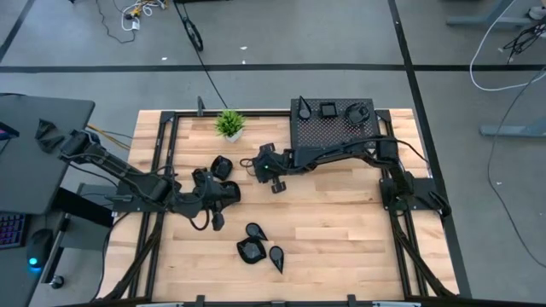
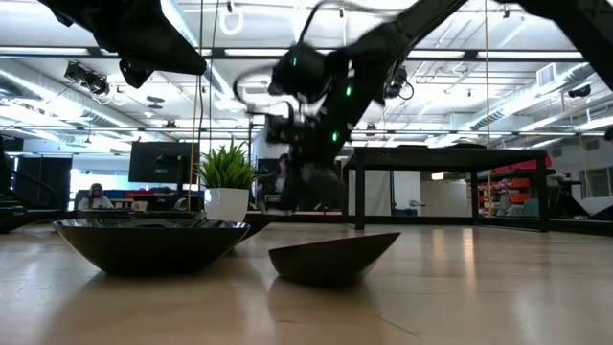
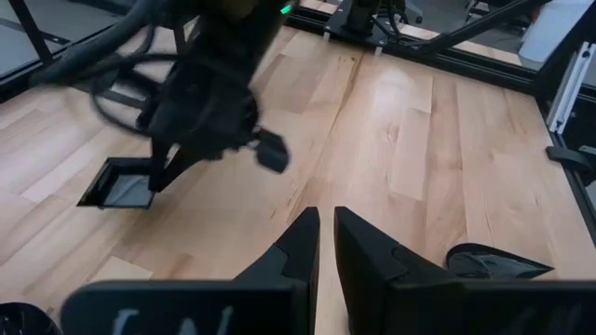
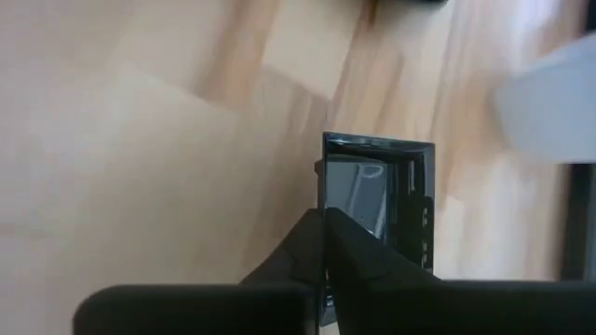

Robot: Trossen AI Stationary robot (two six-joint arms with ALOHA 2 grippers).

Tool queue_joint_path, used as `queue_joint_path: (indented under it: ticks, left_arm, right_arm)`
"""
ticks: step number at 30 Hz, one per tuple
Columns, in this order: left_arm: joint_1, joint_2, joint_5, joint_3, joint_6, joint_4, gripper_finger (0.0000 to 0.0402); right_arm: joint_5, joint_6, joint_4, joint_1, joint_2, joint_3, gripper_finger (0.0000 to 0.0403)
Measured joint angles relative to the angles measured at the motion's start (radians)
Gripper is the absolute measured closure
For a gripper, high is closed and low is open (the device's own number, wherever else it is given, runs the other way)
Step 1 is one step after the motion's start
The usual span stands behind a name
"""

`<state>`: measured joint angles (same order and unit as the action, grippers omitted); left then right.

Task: Pick & Place Mini shaped plates
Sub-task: Stack the black square plate on top of the black square plate on the shelf

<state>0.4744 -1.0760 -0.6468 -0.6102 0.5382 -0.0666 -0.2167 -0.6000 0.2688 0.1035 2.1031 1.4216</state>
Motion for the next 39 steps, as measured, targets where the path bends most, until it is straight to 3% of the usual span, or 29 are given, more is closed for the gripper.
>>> queue_joint_path:
  ticks: [6,12,17,22,27,31,39]
  left_arm:
    - [0.000,0.000,0.000,0.000,0.000,0.000,0.0362]
    - [0.000,0.000,0.000,0.000,0.000,0.002,0.0362]
    - [0.000,0.000,-0.008,0.000,0.001,0.005,0.0362]
    - [0.000,0.000,-0.008,0.000,0.004,0.005,0.0362]
    - [0.000,0.000,-0.027,0.000,0.008,0.008,0.0362]
    - [0.000,0.000,-0.027,0.000,0.008,0.011,0.0362]
    - [0.000,0.000,-0.027,0.000,0.009,0.011,0.0362]
  right_arm:
    - [-0.037,0.065,0.093,-0.091,-0.133,0.000,0.0391]
    - [-0.033,0.095,0.210,-0.186,-0.347,0.000,0.0392]
    - [-0.037,0.087,0.354,-0.172,-0.544,0.000,0.0391]
    - [-0.038,0.027,0.551,-0.067,-0.695,0.000,0.0390]
    - [-0.039,0.032,0.674,0.108,-0.753,0.001,0.0390]
    - [-0.012,0.045,0.670,0.251,-0.752,-0.026,0.0390]
    - [-0.001,-0.119,0.552,0.442,-0.749,-0.225,0.0390]
